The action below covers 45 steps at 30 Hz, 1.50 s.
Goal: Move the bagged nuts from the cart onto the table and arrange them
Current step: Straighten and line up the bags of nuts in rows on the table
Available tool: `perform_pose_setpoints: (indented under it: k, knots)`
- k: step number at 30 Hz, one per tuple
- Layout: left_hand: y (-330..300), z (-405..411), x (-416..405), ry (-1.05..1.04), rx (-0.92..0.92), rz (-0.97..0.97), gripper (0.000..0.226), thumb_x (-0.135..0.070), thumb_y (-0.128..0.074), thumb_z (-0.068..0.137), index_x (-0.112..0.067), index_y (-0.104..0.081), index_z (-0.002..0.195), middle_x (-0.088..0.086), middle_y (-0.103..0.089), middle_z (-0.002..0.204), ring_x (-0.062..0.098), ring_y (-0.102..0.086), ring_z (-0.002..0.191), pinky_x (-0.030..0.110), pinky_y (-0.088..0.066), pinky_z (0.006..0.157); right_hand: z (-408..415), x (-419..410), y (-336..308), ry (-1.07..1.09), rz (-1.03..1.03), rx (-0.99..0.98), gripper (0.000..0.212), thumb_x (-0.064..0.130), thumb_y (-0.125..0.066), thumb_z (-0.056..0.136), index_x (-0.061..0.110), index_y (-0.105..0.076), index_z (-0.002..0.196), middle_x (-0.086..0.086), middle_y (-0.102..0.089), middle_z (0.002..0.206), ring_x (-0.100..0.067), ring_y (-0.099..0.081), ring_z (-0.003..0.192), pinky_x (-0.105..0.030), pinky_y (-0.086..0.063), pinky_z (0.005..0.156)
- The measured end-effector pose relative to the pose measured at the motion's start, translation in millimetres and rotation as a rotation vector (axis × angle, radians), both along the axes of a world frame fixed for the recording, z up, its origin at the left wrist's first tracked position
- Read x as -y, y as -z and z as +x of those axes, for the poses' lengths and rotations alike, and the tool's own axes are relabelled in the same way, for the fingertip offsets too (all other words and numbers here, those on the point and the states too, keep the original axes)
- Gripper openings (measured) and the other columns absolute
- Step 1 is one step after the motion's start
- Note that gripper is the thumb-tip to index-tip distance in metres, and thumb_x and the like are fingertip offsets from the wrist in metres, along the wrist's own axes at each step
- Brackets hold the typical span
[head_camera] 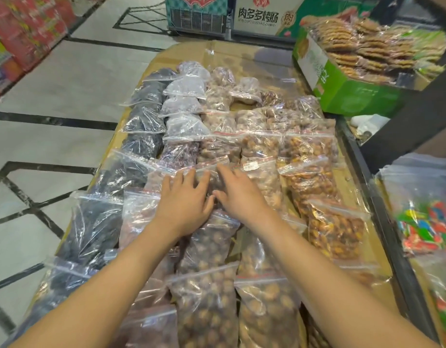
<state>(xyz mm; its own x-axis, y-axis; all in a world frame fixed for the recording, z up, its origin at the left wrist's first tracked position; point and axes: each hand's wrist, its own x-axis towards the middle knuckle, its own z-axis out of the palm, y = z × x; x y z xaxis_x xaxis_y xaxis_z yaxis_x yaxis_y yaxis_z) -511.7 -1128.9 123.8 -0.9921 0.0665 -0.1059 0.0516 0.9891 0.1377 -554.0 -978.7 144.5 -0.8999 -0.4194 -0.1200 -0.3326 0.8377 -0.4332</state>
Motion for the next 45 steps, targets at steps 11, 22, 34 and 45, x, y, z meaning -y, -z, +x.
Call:
perform_pose_setpoints:
  k: [11, 22, 34, 45]
  knots:
    - [-14.6, -14.3, 3.4, 0.344, -0.011, 0.069, 0.071, -0.021, -0.057, 0.091, -0.008, -0.032, 0.156, 0.024, -0.032, 0.158, 0.045, -0.03, 0.144, 0.055, -0.024, 0.119, 26.1, -0.2, 5.5, 0.539, -0.413, 0.011, 0.016, 0.018, -0.069, 0.093, 0.014, -0.071, 0.108, -0.003, -0.072, 0.1, -0.023, -0.066, 0.097, -0.034, -0.052, 0.084]
    - [-25.7, -18.2, 4.2, 0.301, 0.396, -0.006, 0.079, -0.026, -0.041, 0.105, -0.025, 0.015, 0.16, 0.012, 0.024, 0.166, 0.04, 0.018, 0.153, 0.057, 0.002, 0.123, 31.0, -20.2, -12.2, 0.17, -0.098, 0.105, 0.077, 0.031, -0.08, 0.089, 0.007, -0.039, 0.151, -0.013, -0.049, 0.146, -0.029, -0.049, 0.134, -0.025, -0.038, 0.097]
    - [-31.7, -13.2, -3.9, 0.271, 0.489, -0.122, 0.079, -0.042, -0.035, 0.106, -0.015, 0.018, 0.159, 0.015, 0.028, 0.164, 0.035, 0.016, 0.155, 0.059, 0.002, 0.124, 28.3, -6.4, -20.2, -0.264, 0.407, 0.136, 0.087, 0.022, -0.058, 0.103, 0.002, 0.001, 0.163, -0.016, 0.009, 0.172, -0.034, -0.015, 0.158, -0.048, -0.032, 0.123]
    - [-33.6, -17.0, -3.6, 0.262, 0.505, -0.066, 0.104, -0.041, -0.062, 0.094, -0.021, 0.017, 0.16, 0.01, 0.022, 0.167, 0.034, 0.008, 0.156, 0.062, -0.011, 0.122, 21.2, -9.7, -16.2, -0.225, 0.377, 0.257, 0.092, -0.001, -0.054, 0.098, 0.001, 0.013, 0.161, -0.014, 0.027, 0.168, -0.036, -0.036, 0.149, -0.037, -0.039, 0.112]
